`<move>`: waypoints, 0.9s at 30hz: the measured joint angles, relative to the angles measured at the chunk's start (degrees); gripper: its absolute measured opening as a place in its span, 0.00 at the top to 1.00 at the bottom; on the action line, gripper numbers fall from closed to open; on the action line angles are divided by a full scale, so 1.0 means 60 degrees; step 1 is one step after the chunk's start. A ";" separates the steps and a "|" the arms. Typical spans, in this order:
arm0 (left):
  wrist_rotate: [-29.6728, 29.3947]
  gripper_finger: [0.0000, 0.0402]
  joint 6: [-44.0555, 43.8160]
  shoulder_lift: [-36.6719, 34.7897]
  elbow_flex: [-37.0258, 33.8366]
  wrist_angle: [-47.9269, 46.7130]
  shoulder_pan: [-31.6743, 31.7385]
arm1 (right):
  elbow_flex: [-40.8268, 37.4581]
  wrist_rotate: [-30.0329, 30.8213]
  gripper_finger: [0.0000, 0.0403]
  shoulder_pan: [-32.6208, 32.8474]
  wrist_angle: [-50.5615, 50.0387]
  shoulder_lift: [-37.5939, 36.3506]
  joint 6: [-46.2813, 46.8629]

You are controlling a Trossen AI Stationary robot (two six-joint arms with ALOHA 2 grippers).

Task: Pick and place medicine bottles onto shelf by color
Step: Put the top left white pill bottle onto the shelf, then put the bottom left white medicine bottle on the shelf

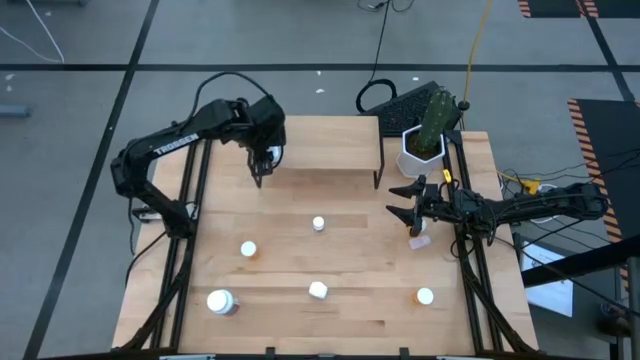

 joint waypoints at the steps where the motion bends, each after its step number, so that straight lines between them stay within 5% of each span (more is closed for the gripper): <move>1: -0.0148 0.52 0.0016 0.0011 -0.0002 0.0054 0.0000 | 0.0002 0.0000 0.31 0.0000 0.0000 0.0000 -0.0003; 18: -0.1115 0.32 0.0354 0.0064 -0.0049 -0.0077 -0.0017 | 0.0002 0.0000 0.31 0.0000 -0.0047 0.0000 -0.0010; 27: -0.1850 0.31 -0.0301 0.0056 0.1396 -0.1535 -0.0715 | 0.0001 0.0004 0.31 0.0000 0.0022 -0.0003 -0.0010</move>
